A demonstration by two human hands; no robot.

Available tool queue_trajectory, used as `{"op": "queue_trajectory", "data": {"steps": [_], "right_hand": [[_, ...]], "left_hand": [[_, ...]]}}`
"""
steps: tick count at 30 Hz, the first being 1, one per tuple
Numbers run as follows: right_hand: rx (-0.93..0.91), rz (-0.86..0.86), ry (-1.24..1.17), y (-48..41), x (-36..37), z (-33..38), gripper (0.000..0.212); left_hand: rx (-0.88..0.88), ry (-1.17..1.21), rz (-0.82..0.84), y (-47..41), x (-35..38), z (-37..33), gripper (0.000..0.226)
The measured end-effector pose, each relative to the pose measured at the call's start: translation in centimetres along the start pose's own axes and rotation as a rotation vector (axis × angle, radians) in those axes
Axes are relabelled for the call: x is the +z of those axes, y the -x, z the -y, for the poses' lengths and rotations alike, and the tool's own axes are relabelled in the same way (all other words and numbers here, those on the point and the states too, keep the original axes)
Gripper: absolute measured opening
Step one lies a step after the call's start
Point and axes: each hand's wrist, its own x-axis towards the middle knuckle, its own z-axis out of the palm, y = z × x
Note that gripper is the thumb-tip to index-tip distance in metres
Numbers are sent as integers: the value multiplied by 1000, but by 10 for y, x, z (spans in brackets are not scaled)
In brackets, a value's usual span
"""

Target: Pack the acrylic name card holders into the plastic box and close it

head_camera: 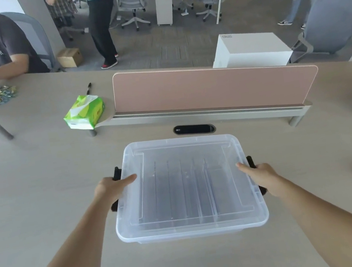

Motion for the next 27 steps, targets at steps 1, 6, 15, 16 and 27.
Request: {"op": "queue_trajectory", "data": {"steps": [1, 6, 15, 16, 27], "right_hand": [[-14, -27, 31, 1, -3, 3, 62], [-20, 3, 139, 0, -8, 20, 64], [93, 43, 318, 22, 18, 54, 133], [78, 17, 340, 21, 21, 53, 129], [-140, -66, 470, 50, 5, 66, 87]], "left_hand": [[24, -56, -22, 0, -4, -3, 56], [25, -203, 28, 8, -4, -25, 59], [-6, -517, -74, 8, 31, -41, 135], [-41, -530, -76, 5, 33, -42, 137], [203, -540, -206, 37, 36, -27, 111]]}}
